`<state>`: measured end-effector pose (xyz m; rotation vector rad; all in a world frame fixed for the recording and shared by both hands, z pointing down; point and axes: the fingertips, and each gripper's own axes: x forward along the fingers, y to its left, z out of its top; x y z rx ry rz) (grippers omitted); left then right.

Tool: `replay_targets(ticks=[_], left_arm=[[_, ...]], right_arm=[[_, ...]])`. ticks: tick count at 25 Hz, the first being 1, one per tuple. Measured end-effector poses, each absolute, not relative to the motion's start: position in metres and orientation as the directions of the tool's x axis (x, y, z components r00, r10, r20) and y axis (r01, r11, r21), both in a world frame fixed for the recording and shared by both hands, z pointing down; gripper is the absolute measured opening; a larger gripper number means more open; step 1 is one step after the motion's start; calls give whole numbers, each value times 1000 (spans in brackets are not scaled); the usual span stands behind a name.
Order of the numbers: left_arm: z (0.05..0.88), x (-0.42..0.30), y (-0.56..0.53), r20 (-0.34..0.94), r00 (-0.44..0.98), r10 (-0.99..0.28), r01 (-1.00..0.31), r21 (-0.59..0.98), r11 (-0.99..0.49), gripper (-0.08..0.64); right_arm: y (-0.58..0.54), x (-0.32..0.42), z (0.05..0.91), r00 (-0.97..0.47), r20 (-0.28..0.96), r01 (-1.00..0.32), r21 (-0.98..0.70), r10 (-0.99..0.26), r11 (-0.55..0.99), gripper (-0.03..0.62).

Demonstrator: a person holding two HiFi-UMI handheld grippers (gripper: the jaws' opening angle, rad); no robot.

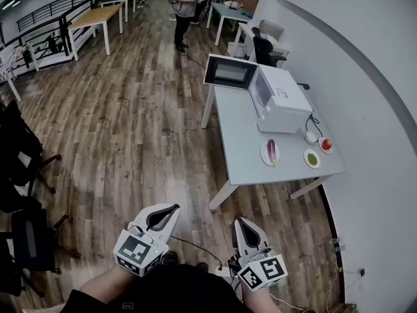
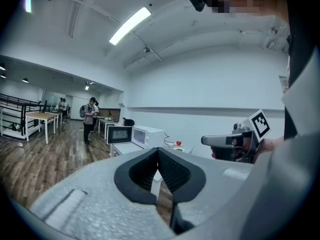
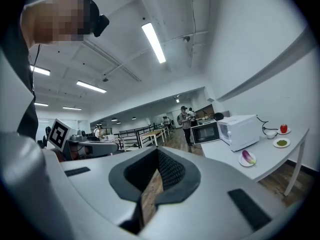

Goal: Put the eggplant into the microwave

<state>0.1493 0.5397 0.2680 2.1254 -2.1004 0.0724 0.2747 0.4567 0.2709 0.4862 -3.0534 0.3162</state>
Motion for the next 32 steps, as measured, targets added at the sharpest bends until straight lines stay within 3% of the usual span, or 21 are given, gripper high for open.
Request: replay_targets(ticks=[18,32], left_arm=[[279,98,536,141,34,-989,-997,71,-25,8],[281,59,432,162,49,-986,-998,56,-40,8]], right_arm=[[444,236,285,-932,89,-363,-231,-352,903,9],[341,193,294,-929,92,-369,-242,-358,897,9]])
